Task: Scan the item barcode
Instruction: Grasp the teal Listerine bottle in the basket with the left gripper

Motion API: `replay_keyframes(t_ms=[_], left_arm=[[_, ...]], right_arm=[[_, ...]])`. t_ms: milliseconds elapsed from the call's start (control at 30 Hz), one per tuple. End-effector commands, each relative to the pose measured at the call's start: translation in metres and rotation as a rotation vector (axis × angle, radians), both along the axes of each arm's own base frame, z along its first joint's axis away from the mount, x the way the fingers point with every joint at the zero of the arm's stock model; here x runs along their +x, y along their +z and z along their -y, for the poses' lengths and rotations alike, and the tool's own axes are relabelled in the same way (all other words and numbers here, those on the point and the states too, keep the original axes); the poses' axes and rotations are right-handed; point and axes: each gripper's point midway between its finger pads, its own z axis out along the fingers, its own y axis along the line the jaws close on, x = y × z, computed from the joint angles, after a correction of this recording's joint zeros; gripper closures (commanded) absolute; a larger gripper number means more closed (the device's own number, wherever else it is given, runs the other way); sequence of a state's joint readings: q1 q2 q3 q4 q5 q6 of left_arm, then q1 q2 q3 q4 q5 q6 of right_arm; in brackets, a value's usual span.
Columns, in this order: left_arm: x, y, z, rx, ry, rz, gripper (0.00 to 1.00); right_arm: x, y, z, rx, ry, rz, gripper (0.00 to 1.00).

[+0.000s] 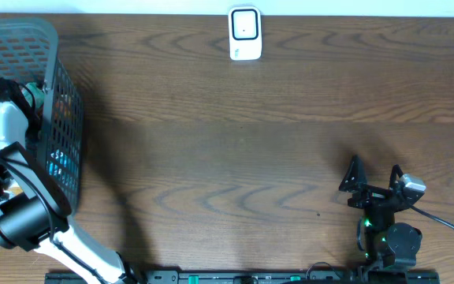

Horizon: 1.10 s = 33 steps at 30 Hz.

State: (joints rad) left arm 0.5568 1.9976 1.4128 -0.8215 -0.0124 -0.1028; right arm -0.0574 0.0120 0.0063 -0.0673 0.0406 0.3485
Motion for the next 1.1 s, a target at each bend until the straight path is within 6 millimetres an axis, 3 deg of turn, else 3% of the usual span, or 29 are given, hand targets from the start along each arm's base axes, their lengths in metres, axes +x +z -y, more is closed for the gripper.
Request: replay_keyframes(t_ms=[0,133,300,467,767,933,1067], left_arm=[[-0.031,-0.054,0.037,-0.143,0.021,-0.131,0.21],[-0.029,-0.052,0.036,-0.138,0.021,-0.124,0.48],[-0.021,-0.040,0.030,-0.117,0.019,-0.099,0.48],[-0.002,-0.001,0.018,-0.074,0.014,-0.030,0.48],[0.028,0.119,-0.003,0.091,0.012,0.246,0.48],[0.023,0.195,-0.007,0.210,0.023,0.437,0.48],[0.013,0.266,-0.004,0.328,0.021,0.628,0.48]], right_arm=[[0.000,0.000,-0.001,0.002,0.000,0.001,0.01],[0.000,0.000,-0.001,0.002,0.000,0.001,0.01],[0.000,0.000,-0.001,0.002,0.000,0.001,0.01],[0.000,0.000,-0.001,0.002,0.000,0.001,0.01],[0.000,0.000,-0.001,0.002,0.000,0.001,0.01],[0.000,0.000,-0.001,0.002,0.000,0.001,0.01],[0.000,0.000,-0.001,0.002,0.000,0.001,0.01]])
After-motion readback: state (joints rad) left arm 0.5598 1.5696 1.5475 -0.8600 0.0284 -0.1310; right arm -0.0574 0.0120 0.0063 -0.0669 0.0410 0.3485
